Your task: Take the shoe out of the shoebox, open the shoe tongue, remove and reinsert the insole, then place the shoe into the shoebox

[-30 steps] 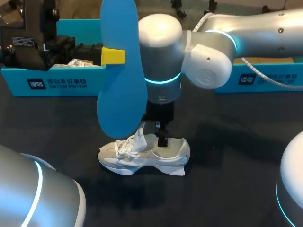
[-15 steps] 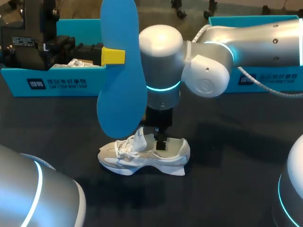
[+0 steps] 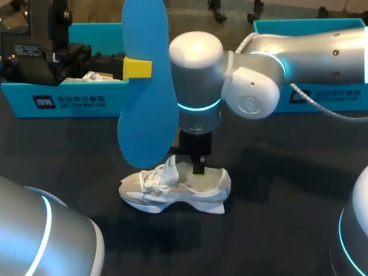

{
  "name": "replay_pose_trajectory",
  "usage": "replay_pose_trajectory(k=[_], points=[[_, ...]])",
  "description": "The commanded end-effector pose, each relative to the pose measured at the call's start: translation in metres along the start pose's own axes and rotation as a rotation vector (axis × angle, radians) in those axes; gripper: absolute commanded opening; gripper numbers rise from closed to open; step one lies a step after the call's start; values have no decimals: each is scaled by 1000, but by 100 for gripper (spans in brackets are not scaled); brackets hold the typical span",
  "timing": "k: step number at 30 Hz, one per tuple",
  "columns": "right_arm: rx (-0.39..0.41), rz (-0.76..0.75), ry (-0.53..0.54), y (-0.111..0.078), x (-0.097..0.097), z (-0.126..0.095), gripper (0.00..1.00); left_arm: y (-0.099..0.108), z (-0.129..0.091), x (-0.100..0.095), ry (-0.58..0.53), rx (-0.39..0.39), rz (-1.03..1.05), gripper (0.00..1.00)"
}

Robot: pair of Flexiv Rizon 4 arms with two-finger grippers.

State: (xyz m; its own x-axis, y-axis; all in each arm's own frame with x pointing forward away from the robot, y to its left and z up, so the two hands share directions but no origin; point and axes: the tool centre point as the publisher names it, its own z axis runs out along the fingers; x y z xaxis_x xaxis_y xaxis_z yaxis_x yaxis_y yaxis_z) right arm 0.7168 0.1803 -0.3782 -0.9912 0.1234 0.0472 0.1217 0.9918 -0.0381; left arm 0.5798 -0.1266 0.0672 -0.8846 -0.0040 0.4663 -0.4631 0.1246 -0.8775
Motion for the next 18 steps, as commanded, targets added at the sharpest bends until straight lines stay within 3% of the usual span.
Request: replay_pose_trajectory(k=[1, 7, 18], points=[[-2, 2, 11, -2, -1, 1, 0, -3, 2, -3, 4, -5, 0, 0], [-5, 81, 36, -2, 6, -4, 0, -3, 2, -3, 4, -5, 0, 0], [39, 282, 12, 2, 26, -42, 0, -3, 2, -3, 4, -5, 0, 0]])
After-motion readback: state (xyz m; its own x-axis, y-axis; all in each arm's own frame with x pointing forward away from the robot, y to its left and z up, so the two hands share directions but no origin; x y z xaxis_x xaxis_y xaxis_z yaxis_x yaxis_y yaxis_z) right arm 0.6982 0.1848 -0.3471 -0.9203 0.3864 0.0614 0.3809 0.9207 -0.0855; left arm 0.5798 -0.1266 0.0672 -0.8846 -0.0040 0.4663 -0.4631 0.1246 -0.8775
